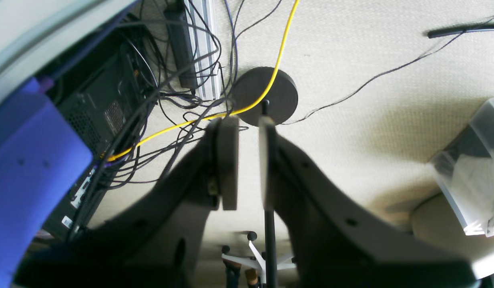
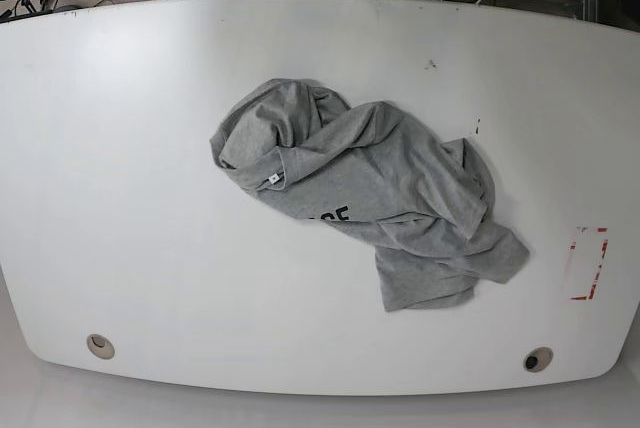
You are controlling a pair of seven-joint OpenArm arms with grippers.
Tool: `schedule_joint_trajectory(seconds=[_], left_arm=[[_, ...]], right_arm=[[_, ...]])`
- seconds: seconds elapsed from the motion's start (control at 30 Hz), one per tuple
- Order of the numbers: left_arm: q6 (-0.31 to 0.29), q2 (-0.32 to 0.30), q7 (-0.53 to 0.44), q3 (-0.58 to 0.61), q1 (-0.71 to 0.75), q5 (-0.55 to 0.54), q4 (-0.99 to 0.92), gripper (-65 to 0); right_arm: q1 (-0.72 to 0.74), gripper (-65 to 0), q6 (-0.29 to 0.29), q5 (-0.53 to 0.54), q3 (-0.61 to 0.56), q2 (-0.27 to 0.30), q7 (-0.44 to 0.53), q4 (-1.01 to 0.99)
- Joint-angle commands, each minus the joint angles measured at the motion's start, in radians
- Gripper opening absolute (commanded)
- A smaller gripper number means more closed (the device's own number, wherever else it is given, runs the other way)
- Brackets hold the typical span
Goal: Fold the T-shirt properly
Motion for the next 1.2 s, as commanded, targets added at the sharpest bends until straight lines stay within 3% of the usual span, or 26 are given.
schedule_joint_trajectory(seconds=[0.0,1.17], left_arm=[[0.003,0.002,-0.006,0.001,0.001,-0.002,-0.001,-33.0],[0.0,0.001,-0.001,0.002,0.007,-0.002,0.006,-33.2]], right_arm=[[-0.004,-56.9,0.001,0.005,-0.003,0.001,-0.004,-0.002],[-0.013,-57.1,0.006,0.005,-0.01,0.002,-0.004,-0.008]])
